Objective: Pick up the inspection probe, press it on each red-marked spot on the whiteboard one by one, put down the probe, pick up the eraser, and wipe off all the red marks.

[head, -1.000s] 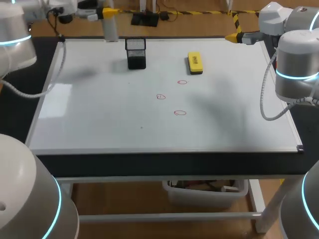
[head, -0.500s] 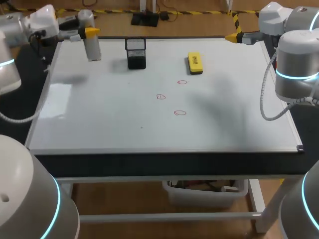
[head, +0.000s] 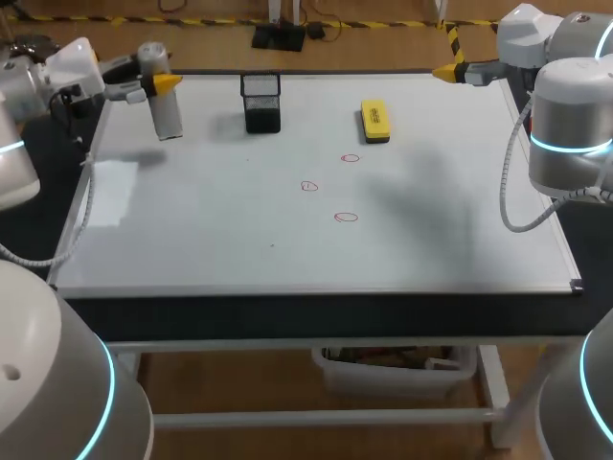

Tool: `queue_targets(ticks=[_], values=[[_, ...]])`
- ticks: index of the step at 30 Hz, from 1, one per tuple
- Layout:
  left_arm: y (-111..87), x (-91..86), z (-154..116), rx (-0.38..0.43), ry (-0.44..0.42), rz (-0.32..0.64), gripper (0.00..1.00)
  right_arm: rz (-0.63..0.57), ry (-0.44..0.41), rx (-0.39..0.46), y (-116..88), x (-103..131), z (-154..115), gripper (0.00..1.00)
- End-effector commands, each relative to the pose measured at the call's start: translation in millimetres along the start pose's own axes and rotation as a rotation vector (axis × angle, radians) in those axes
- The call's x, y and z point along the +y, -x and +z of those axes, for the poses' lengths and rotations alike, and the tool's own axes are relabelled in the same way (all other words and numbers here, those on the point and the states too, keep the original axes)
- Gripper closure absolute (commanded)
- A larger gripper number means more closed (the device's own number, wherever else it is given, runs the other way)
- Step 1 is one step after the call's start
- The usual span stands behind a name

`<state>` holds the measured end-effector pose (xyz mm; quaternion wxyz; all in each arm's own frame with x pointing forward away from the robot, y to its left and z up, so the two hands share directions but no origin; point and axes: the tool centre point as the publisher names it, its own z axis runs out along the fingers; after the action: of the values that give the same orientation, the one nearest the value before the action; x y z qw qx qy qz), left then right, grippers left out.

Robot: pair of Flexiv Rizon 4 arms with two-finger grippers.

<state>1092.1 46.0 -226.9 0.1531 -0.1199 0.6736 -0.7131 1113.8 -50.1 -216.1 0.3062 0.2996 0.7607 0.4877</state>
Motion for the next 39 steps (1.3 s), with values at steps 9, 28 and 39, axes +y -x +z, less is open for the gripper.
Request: queue_targets(ticks=[9,28,39], values=[[-4.8,-4.0,-1,-0.049,0.003,0.002,1.0,-0.05,-0.085,0.125,5,-8,7,0.0],[-4.8,-4.0,-1,-0.049,0.003,0.002,1.0,-0.874,-0.529,1.084,-34,-24,71,0.0],[-4.8,-4.0,-1,-0.049,0.003,0.002,1.0,-1.339,-0.727,1.38,-72,-49,91,0.0]])
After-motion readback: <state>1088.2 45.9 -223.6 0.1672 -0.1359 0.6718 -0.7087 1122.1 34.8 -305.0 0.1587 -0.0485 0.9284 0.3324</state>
